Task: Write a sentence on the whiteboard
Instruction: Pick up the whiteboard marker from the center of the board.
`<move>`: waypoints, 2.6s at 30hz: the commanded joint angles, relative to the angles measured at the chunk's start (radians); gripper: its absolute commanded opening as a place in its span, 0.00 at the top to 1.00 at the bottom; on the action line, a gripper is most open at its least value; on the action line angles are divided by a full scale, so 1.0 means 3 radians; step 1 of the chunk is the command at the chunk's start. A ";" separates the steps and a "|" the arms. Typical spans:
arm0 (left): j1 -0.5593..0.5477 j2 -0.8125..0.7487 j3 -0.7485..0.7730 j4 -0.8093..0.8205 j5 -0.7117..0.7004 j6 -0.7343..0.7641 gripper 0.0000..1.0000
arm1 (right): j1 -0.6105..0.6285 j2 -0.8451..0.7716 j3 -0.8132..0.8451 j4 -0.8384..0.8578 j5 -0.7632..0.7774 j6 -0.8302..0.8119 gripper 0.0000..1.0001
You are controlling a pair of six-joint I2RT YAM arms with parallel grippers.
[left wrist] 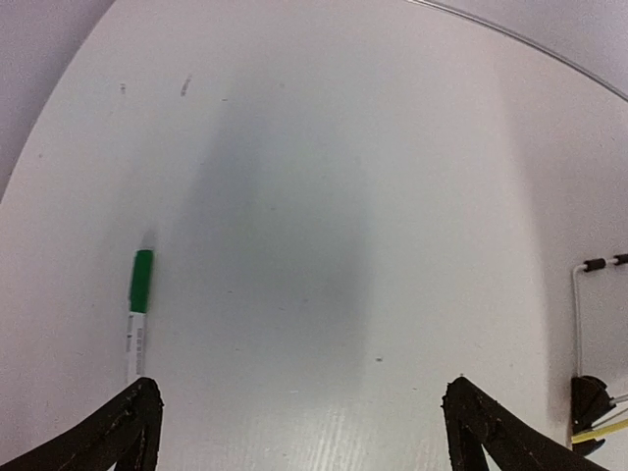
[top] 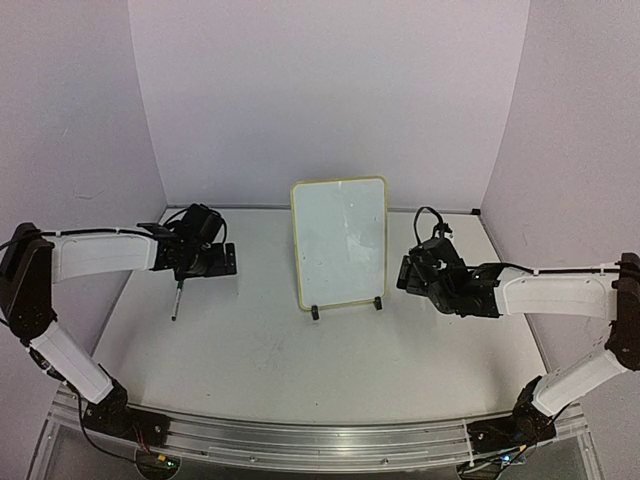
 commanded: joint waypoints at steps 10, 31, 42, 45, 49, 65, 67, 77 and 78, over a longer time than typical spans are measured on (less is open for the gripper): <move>0.1109 0.0184 0.0032 -0.0261 0.0790 0.0466 0.27 | 0.0005 -0.0055 0.0053 0.0004 0.0009 0.0056 0.11; 0.1329 0.0967 0.0478 -0.0202 0.0646 0.0787 0.57 | 0.0005 -0.0135 -0.0023 0.0004 0.0014 0.0106 0.11; 0.1411 0.1202 0.0592 -0.0189 0.0686 0.0854 0.69 | 0.0005 -0.0125 -0.0031 0.0004 0.0020 0.0115 0.11; 0.1443 0.1264 0.0600 -0.0172 0.0765 0.0849 0.72 | 0.0005 -0.0118 -0.0029 0.0004 0.0020 0.0115 0.11; 0.1449 0.1317 0.0619 -0.0181 0.0801 0.0840 0.78 | 0.0004 -0.0124 -0.0027 0.0004 0.0026 0.0115 0.11; 0.1514 0.0854 0.0115 0.0144 0.1154 0.0399 1.00 | 0.0133 -0.0608 -0.0115 0.0362 -0.0215 -0.0413 0.22; 0.1511 0.0669 -0.0037 0.0243 0.1362 0.0275 1.00 | 0.0244 -0.0637 -0.0052 0.0444 -0.0311 -0.0559 0.23; 0.1183 -0.0232 -0.0585 0.0537 0.1862 -0.0421 1.00 | 0.0994 0.0485 0.0903 0.0783 -0.1152 -0.0904 0.27; 0.1104 -0.0300 -0.0597 0.0535 0.1854 -0.0478 1.00 | 0.1023 0.0631 0.1005 0.0844 -0.1332 -0.0864 0.28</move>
